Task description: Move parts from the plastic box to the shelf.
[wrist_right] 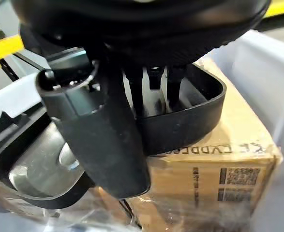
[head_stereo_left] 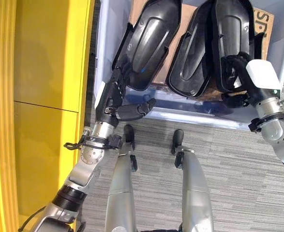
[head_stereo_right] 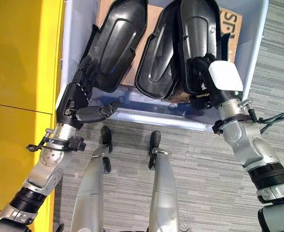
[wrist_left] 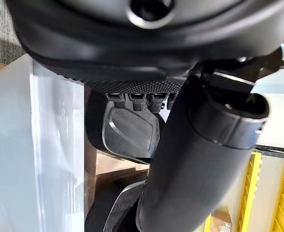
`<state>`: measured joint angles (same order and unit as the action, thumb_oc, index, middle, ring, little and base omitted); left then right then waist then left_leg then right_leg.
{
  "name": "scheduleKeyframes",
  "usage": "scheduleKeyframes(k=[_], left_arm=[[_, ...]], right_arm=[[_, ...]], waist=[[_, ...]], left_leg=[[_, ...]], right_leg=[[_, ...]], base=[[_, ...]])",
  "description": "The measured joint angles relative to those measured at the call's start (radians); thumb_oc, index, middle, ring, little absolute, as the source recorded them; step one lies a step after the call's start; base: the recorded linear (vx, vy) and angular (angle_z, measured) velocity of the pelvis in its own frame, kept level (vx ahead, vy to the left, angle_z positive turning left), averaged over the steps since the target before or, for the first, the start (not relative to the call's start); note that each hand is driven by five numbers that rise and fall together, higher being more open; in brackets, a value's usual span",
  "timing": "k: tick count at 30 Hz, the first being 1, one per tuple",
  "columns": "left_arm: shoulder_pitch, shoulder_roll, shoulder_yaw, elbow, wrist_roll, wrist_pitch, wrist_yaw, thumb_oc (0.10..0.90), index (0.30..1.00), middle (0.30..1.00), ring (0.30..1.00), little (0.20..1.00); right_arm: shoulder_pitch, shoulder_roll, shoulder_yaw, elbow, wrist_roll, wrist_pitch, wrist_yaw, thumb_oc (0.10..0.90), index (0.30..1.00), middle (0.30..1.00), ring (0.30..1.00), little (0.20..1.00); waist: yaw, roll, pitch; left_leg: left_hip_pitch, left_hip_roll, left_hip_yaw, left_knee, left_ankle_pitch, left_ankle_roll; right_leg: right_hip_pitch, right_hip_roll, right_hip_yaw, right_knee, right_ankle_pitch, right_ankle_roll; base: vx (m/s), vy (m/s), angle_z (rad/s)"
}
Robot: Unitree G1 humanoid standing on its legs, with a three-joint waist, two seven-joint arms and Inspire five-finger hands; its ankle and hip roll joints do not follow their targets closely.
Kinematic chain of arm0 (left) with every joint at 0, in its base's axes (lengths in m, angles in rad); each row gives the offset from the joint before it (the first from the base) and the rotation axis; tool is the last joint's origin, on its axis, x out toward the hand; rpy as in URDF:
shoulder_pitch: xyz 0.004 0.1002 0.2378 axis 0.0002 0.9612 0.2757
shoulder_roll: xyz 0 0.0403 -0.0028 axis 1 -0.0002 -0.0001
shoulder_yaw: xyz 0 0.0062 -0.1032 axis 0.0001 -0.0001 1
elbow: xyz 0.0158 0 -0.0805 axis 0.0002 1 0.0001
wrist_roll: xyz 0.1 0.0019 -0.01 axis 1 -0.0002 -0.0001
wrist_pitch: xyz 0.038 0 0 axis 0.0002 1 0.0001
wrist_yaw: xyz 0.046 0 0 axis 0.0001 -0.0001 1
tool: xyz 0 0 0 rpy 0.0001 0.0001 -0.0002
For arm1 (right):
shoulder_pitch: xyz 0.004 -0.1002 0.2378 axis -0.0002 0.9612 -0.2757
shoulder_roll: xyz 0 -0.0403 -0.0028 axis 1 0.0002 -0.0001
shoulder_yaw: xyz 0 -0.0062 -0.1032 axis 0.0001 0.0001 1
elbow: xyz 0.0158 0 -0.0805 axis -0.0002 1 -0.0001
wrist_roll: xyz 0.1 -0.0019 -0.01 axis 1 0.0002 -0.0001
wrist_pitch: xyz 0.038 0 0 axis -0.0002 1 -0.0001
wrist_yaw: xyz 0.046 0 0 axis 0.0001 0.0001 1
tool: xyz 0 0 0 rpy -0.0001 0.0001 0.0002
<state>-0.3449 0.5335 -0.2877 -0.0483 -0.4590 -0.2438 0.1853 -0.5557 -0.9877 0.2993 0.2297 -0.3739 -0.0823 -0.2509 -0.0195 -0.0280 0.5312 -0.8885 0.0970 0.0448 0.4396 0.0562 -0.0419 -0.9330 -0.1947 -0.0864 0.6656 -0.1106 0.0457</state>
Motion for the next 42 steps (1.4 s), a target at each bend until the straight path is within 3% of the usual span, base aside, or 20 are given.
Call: scheduleKeyframes(k=[3, 5, 15, 18, 20, 25, 27, 31, 38, 42], left_arm=[[0.008, -0.003, -0.008, 0.010, 0.000, 0.014, 0.000, 0.900, 1.000, 1.000, 1.000, 1.000], [0.044, -0.006, -0.027, 0.034, 0.000, 0.037, -0.001, 0.900, 1.000, 1.000, 1.000, 1.000], [0.110, -0.005, -0.004, 0.048, 0.000, 0.055, -0.027, 0.900, 1.000, 1.000, 1.000, 1.000], [0.117, -0.002, 0.020, 0.046, 0.002, 0.054, -0.038, 0.900, 1.000, 1.000, 1.000, 1.000], [0.175, -0.001, 0.041, 0.061, 0.002, 0.069, -0.049, 0.900, 1.000, 1.000, 1.000, 1.000], [0.261, 0.005, 0.061, 0.054, 0.002, 0.073, -0.093, 0.900, 1.000, 1.000, 1.000, 1.000], [0.283, 0.003, 0.067, 0.054, 0.002, 0.088, -0.126, 0.900, 1.000, 1.000, 1.000, 1.000], [0.299, 0.001, 0.092, 0.054, 0.002, 0.094, -0.151, 0.900, 1.000, 1.000, 1.000, 1.000], [0.334, -0.012, 0.100, 0.055, 0.002, 0.094, -0.155, 0.900, 1.000, 1.000, 1.000, 1.000], [0.351, -0.016, 0.102, 0.055, 0.004, 0.096, -0.156, 0.900, 1.000, 1.000, 1.000, 1.000]], right_arm=[[0.049, 0.010, -0.026, -0.061, -0.008, 0.012, -0.001, 0.400, 0.300, 0.300, 0.300, 0.300], [0.133, 0.021, -0.044, -0.092, -0.006, 0.022, 0.032, 0.400, 0.300, 0.300, 0.300, 0.300], [0.275, 0.051, -0.075, -0.220, 0.024, 0.013, 0.168, 0.400, 0.300, 0.300, 0.300, 0.300], [0.307, 0.056, -0.075, -0.237, 0.023, -0.015, 0.186, 0.400, 0.300, 0.300, 0.300, 0.300], [0.340, 0.085, -0.082, -0.260, 0.025, -0.016, 0.202, 0.400, 0.300, 0.300, 0.300, 0.300], [0.438, 0.083, -0.121, -0.342, 0.024, -0.032, 0.258, 0.400, 0.300, 0.300, 0.300, 0.300], [0.437, 0.083, -0.138, -0.355, 0.024, -0.043, 0.275, 0.400, 0.300, 0.300, 0.300, 0.300], [0.428, 0.080, -0.175, -0.386, 0.024, -0.049, 0.288, 0.400, 0.300, 0.300, 0.300, 0.300], [0.363, 0.079, -0.162, -0.387, 0.022, -0.047, 0.288, 0.400, 0.300, 0.300, 0.300, 0.300], [0.315, 0.079, -0.151, -0.387, 0.021, -0.048, 0.288, 0.400, 0.300, 0.300, 0.300, 0.300]], waist=[[-0.001, 0.000, 0.000], [0.007, 0.000, -0.006], [0.033, -0.002, -0.007], [0.051, -0.006, -0.009], [0.049, -0.016, -0.008], [0.050, -0.063, -0.095], [0.046, -0.075, -0.124], [0.043, -0.070, -0.155], [0.039, -0.037, -0.258], [0.043, -0.036, -0.284]], left_leg=[[0.029, -0.002, 0.001, -0.012, 0.002, 0.004], [0.147, -0.004, 0.000, -0.078, 0.006, 0.005], [0.431, -0.015, -0.023, -0.232, 0.027, -0.002], [0.453, -0.015, -0.023, -0.239, 0.025, 0.000], [0.547, -0.015, -0.020, -0.262, 0.025, 0.001], [0.595, -0.009, -0.020, -0.291, 0.007, 0.002], [0.628, -0.009, 0.003, -0.317, 0.020, 0.004], [0.687, -0.014, 0.022, -0.362, 0.030, 0.008], [0.778, -0.016, 0.035, -0.456, 0.053, 0.006], [0.848, -0.009, 0.059, -0.515, 0.068, 0.000]], right_leg=[[0.029, -0.001, -0.003, -0.012, -0.001, 0.000], [0.151, -0.001, -0.019, -0.074, -0.003, 0.005], [0.467, 0.008, -0.062, -0.243, 0.023, 0.017], [0.494, 0.010, -0.063, -0.259, 0.026, 0.021], [0.599, 0.012, -0.068, -0.306, 0.035, 0.030], [0.654, 0.025, -0.061, -0.368, 0.045, 0.033], [0.694, 0.027, -0.052, -0.428, 0.086, 0.043], [0.772, 0.031, -0.042, -0.531, 0.137, 0.054], [0.863, 0.041, -0.041, -0.640, 0.173, 0.058], [0.913, 0.051, -0.025, -0.681, 0.184, 0.056]], base=[[0.02, 0.022, 0.01], [0.03, 0.064, 0.05], [0.05, 0.023, 0.10], [0.10, 0.016, 0.00], [0.07, 0.013, -0.02], [0.05, 0.014, -0.06], [0.05, 0.022, -0.19], [0.03, 0.008, -0.14], [0.02, 0.001, -0.04], [0.01, -0.019, -0.16]])
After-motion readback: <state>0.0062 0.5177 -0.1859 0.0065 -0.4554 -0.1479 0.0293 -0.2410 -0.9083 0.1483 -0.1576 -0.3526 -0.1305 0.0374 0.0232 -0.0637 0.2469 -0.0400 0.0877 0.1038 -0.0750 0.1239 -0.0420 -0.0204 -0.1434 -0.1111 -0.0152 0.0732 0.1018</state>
